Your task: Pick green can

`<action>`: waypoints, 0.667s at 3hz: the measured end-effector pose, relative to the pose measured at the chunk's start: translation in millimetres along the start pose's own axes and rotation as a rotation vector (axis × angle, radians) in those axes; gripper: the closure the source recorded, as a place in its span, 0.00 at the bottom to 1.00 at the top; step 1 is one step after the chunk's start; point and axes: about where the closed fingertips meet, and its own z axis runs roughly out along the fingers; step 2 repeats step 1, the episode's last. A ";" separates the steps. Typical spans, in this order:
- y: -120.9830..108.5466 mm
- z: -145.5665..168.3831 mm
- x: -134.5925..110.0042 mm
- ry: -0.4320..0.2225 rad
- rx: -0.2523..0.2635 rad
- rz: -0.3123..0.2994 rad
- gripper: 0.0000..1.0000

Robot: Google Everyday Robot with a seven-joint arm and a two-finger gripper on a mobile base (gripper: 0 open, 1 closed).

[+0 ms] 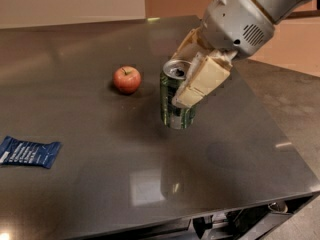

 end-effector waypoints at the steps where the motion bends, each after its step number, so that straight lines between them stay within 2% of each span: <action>1: -0.2 0.3 -0.2 0.000 0.001 0.000 1.00; 2: -0.2 0.3 -0.2 0.000 0.001 0.000 1.00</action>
Offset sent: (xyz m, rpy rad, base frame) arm 0.0000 0.0000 0.0000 0.0000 0.0000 0.0000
